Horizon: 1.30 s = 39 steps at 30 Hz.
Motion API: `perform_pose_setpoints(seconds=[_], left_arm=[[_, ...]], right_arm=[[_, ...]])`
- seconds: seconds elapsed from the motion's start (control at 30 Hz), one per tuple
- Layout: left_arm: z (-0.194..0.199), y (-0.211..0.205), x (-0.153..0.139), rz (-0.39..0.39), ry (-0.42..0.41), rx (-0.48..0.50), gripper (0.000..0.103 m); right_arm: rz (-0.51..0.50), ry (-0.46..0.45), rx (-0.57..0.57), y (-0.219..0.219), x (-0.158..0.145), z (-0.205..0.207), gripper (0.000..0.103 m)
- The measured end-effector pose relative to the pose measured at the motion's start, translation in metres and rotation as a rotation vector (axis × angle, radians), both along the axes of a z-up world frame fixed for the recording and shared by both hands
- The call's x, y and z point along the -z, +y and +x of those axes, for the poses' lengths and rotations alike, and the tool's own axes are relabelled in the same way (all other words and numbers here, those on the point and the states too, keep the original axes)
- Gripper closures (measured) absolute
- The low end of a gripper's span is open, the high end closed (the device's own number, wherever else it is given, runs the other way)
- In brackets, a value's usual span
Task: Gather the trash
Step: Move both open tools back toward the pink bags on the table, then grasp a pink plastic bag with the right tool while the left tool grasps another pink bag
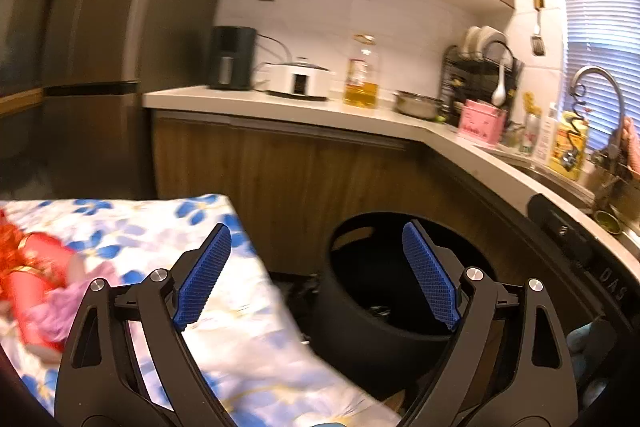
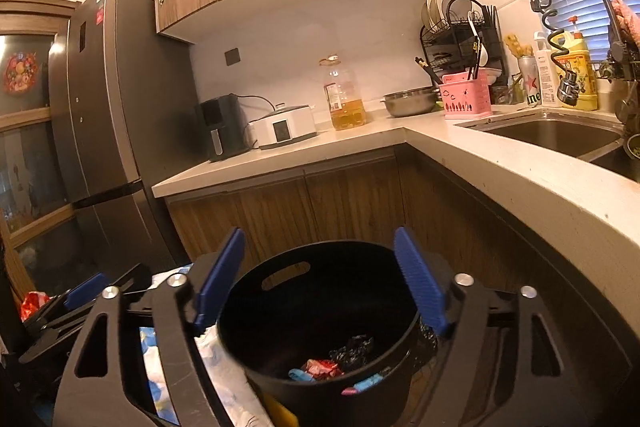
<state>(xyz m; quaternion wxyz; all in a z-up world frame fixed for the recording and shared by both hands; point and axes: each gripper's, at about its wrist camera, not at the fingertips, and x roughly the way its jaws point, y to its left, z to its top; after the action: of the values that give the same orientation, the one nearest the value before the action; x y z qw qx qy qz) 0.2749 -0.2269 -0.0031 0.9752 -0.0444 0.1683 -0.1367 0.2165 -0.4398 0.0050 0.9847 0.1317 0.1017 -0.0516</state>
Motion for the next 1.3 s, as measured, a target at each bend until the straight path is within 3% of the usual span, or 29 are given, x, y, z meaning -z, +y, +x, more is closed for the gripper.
perform_pose_setpoints(seconds=[0.33,0.7,1.07,1.3], left_arm=[[-0.046,0.069,0.011,0.028,-0.012,-0.217,0.015],[-0.087,0.163,0.030,0.005,0.017,-0.401,0.015],[-0.109,0.234,0.043,-0.044,0.044,-0.517,0.015],[-0.107,0.247,0.053,-0.050,0.066,-0.517,0.015]], right_arm=[[0.031,0.003,-0.069,0.036,0.007,-0.020,0.024],[0.033,0.051,-0.227,0.114,0.024,-0.021,0.025],[-0.011,0.169,-0.417,0.222,0.060,0.002,0.041],[-0.035,0.238,-0.481,0.264,0.083,0.023,0.050]])
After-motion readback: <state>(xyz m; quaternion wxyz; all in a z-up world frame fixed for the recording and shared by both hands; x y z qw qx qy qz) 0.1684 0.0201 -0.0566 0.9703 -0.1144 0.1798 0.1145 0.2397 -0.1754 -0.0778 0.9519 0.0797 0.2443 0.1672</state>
